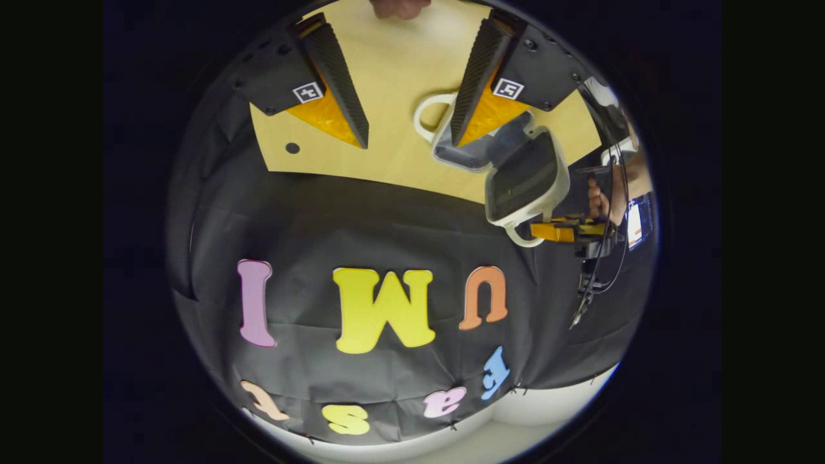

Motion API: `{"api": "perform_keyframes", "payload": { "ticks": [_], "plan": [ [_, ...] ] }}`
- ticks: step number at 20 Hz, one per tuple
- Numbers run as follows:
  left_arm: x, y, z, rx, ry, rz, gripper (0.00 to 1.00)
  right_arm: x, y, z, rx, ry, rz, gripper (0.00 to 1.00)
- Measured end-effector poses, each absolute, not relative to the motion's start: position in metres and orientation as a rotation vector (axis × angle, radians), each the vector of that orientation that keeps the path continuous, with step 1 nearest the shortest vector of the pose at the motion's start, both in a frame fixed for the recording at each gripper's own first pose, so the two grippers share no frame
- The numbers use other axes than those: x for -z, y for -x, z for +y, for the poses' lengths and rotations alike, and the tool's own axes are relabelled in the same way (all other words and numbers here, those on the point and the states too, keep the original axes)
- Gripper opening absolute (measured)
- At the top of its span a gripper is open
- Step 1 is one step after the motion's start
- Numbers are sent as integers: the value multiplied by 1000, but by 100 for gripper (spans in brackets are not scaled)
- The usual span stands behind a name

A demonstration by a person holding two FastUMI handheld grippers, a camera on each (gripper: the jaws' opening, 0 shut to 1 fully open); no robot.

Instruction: First open the suitcase, pack the skin care products into it, and then close the suitcase.

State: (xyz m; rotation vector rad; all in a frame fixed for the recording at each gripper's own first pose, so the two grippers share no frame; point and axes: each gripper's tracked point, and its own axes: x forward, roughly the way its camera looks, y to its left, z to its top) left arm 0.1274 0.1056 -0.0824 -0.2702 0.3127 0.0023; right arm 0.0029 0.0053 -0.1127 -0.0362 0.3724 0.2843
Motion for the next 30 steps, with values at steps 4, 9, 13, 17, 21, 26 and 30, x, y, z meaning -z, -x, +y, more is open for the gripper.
{"api": "perform_keyframes", "payload": {
  "ticks": [4, 9, 13, 17, 21, 26, 30],
  "plan": [
    [114, -138, 52, 2, 87, 338, 4, 118, 3, -44, -225, 16, 398, 77],
    [185, -140, -14, 54, -31, 405, 3, 114, 3, -94, -165, 30, 403, 77],
    [232, -141, -51, 75, -140, 444, 4, 117, 2, -121, -135, 73, 430, 77],
    [272, -142, -61, 56, -185, 467, 4, 113, 1, -135, -137, 109, 439, 77],
    [288, -134, -65, 47, -200, 479, 4, 109, -2, -129, -160, 130, 437, 77],
    [291, -125, -72, 55, -178, 474, 12, 113, 2, -115, -197, 126, 454, 77],
    [274, -120, -92, 103, -126, 441, 53, 104, -8, -104, -213, 136, 446, 77]
  ]
}}
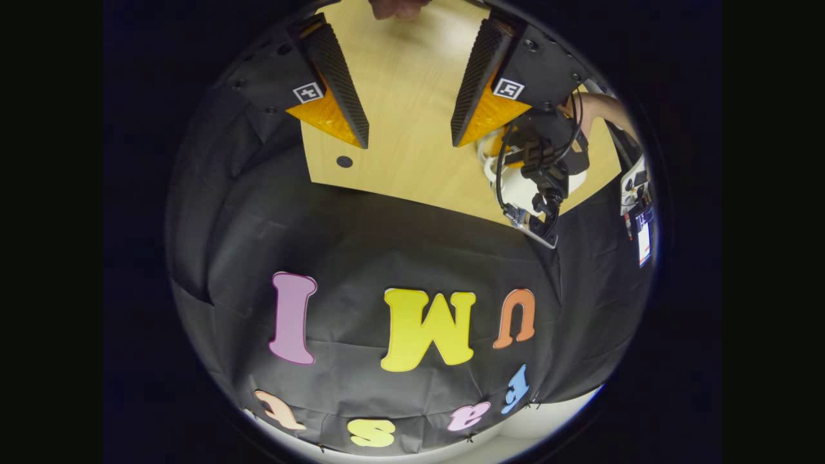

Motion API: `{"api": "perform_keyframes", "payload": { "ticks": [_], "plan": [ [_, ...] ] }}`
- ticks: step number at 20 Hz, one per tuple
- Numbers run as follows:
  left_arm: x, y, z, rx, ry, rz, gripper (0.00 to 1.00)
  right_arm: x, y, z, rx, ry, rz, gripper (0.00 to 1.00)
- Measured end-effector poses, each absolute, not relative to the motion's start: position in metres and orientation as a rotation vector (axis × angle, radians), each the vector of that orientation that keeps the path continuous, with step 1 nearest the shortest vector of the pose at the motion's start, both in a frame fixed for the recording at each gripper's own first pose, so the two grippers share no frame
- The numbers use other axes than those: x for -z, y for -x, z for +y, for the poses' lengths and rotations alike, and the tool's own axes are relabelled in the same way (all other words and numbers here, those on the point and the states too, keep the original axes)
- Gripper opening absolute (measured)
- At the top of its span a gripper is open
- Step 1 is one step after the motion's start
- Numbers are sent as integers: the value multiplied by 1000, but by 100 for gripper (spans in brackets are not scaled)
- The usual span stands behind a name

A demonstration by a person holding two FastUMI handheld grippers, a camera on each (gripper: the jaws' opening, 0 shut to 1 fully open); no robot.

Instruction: First open the suitcase, pack the skin care products into it, and then close the suitcase.

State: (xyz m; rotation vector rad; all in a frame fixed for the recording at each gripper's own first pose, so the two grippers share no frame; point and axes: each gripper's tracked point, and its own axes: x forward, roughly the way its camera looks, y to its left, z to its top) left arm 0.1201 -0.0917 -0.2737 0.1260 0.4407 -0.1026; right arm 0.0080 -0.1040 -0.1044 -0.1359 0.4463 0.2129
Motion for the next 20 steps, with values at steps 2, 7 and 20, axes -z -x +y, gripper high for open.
{"api": "perform_keyframes", "payload": {
  "ticks": [2, 7, 20],
  "plan": [
    [235, -112, -102, 121, -72, 357, 83, 87, -14, -99, -210, 152, 387, 77],
    [129, -95, -79, 59, -17, 170, 95, 41, -35, -76, -188, 99, 220, 78],
    [-33, -31, -7, -44, -46, -6, 96, -26, -45, 8, -54, 28, 27, 79]
  ]
}}
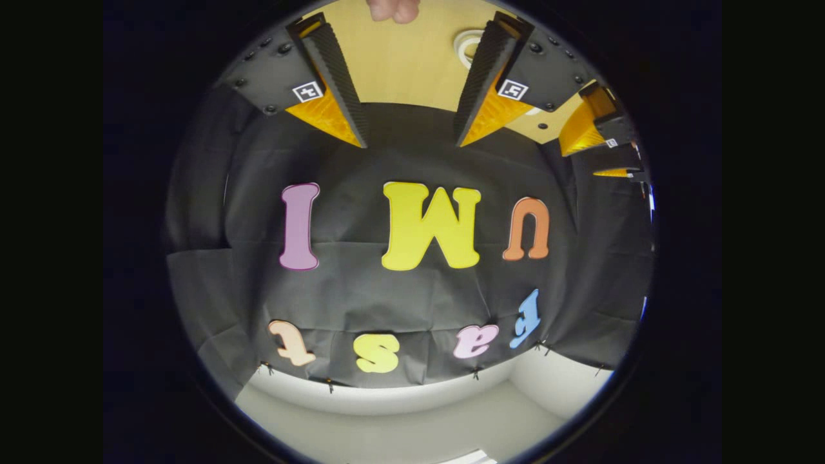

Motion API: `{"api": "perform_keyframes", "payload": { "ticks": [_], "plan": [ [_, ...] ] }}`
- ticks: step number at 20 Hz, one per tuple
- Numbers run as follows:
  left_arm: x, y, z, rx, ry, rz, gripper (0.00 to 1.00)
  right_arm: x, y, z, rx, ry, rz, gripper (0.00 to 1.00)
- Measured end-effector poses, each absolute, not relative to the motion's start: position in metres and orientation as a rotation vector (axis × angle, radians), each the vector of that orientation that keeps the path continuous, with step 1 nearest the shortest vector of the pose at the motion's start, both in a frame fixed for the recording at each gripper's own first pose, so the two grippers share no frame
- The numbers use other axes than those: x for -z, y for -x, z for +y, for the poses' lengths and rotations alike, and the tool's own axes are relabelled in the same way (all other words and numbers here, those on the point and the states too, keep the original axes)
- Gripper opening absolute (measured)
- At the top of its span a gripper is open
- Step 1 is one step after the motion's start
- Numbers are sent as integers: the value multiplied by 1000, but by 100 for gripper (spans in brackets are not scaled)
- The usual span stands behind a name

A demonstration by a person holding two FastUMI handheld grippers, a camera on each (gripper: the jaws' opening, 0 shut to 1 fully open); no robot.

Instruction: First open the suitcase, pack the skin care products into it, and then close the suitcase.

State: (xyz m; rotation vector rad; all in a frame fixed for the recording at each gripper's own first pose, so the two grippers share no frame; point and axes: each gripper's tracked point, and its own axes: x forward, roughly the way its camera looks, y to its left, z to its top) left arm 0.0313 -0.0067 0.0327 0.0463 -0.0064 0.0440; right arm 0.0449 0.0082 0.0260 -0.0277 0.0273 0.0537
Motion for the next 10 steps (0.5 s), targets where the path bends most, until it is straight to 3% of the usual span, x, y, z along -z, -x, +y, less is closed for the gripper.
{"api": "perform_keyframes", "payload": {
  "ticks": [1, 2, 10],
  "plan": [
    [-41, -28, 3, -52, -58, -18, 92, -29, -45, 17, -37, 32, 28, 80],
    [-47, -25, 11, -54, -58, -27, 96, -31, -45, 23, -12, 32, 30, 80],
    [-68, -18, 57, -73, -11, -23, 96, -46, -28, 75, 48, 34, 17, 80]
  ]
}}
